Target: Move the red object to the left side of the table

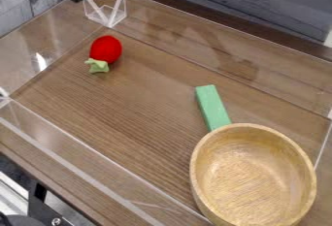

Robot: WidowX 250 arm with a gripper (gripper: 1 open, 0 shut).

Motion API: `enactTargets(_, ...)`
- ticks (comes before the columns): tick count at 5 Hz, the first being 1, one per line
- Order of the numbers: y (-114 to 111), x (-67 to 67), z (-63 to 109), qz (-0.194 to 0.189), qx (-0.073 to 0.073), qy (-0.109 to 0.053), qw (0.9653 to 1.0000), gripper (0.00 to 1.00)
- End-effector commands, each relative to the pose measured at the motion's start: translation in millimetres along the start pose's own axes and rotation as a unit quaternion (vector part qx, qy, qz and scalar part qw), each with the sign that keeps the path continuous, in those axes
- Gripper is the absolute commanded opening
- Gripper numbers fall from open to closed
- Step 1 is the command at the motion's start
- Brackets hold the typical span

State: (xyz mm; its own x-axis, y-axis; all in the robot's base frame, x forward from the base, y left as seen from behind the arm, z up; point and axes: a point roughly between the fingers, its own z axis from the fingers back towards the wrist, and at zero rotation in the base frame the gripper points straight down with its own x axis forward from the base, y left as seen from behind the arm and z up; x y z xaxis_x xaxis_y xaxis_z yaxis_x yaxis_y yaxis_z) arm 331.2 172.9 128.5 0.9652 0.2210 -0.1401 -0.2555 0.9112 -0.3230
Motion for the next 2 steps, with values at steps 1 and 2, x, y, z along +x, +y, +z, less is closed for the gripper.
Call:
enactTargets(1, -22.5, -7.0, 46.4, -0.021, 0.021, -0.056, 0.9980, 1.00)
enactTargets(2, -25.3, -2.2, 40.9, -0.020, 0.022, -0.049, 0.9984, 1.00)
